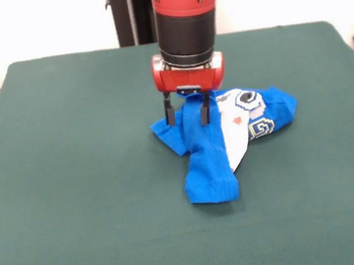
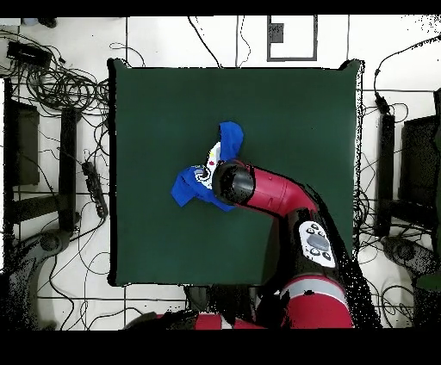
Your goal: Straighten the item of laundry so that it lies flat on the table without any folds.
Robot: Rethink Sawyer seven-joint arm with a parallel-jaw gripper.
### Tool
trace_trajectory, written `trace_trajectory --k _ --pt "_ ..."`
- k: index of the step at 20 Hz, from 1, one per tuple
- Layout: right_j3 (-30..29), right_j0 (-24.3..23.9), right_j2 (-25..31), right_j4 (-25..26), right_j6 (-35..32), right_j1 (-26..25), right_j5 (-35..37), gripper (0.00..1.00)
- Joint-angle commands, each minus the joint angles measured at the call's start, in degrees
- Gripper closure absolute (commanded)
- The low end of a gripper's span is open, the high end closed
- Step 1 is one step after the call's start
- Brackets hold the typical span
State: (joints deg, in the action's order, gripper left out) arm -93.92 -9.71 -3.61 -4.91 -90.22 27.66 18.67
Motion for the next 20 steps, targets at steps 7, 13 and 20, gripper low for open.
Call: trace_trajectory --k 7,13,20 --pt "6.0 -3.1 12.2 2.3 -1.8 -6.8 -3.3 0.00" --pt "6.7 -3.0 12.3 4.1 -2.8 -7.8 -5.3 0.00" --pt "7.0 -2.0 11.0 5.2 -5.1 -7.7 -6.0 1.00"
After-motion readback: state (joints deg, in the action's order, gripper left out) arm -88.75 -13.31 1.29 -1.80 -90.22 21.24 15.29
